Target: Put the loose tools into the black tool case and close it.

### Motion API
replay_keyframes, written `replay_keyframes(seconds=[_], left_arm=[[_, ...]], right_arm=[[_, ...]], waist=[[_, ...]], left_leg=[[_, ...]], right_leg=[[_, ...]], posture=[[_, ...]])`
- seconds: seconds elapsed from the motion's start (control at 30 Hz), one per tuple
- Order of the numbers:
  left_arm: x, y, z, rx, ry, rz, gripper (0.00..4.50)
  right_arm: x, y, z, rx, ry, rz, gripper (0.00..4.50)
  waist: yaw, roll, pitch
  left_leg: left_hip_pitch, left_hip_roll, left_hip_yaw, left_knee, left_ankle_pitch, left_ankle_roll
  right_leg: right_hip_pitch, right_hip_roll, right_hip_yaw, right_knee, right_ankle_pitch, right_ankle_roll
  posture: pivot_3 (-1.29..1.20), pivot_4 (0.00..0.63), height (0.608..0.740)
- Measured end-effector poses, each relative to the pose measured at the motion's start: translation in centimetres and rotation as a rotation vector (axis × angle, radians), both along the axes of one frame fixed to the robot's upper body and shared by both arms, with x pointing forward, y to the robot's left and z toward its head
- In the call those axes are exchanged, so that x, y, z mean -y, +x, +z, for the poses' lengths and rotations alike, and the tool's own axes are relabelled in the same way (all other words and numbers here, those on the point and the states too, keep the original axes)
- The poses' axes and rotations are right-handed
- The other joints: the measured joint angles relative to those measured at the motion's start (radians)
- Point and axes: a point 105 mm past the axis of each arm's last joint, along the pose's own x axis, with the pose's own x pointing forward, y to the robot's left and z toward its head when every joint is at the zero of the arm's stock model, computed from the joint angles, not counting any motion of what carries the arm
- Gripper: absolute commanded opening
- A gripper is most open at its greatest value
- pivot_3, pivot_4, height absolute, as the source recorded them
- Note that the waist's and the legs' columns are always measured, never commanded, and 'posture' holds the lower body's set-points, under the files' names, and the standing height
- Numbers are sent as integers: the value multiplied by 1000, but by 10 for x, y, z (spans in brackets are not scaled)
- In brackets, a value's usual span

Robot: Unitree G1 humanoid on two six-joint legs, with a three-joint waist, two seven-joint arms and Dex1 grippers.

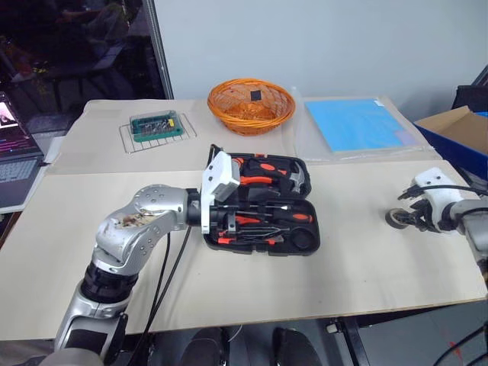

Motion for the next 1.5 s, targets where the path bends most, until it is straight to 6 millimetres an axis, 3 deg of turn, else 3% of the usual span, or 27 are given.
replay_keyframes(seconds=[0.6,0.8,0.97,1.13,1.23,1.4,1.5], left_arm=[[-5,-1,-5,-6,11,25,4124],[-9,-2,-12,-23,17,33,4124],[-10,-3,-12,-13,14,25,4124],[-11,-4,-11,3,11,16,4124],[-11,-4,-12,2,13,13,4124],[-13,-5,-12,6,15,10,4124],[-14,-6,-16,-5,16,11,4124]], right_arm=[[-9,9,-2,-47,83,35,2517],[-11,2,29,10,74,82,2517],[-25,-12,13,-68,147,124,2517],[-27,-13,10,-76,140,124,2517],[-26,-12,-1,-98,132,102,1833],[-28,-10,-16,-124,138,105,181],[-30,-7,-12,-109,134,126,42]], waist=[[-9,0,1],[-1,2,2],[1,2,2],[1,2,2],[0,2,2],[0,2,2],[0,2,2]], left_leg=[[2,0,0,0,0,0],[2,0,0,0,0,0],[2,0,0,0,0,0],[2,0,0,0,0,0],[2,0,0,0,0,0],[2,0,1,0,0,0],[2,0,1,0,0,0]], right_leg=[[1,0,0,0,1,-1],[1,0,0,0,1,-1],[1,0,0,0,1,-1],[1,0,0,0,0,1],[1,0,0,0,0,1],[1,0,0,0,1,-2],[1,0,0,0,1,-2]], posture=[[0,150,740],[0,150,740],[0,150,740],[0,150,740],[0,150,740],[0,150,740],[0,150,740]])
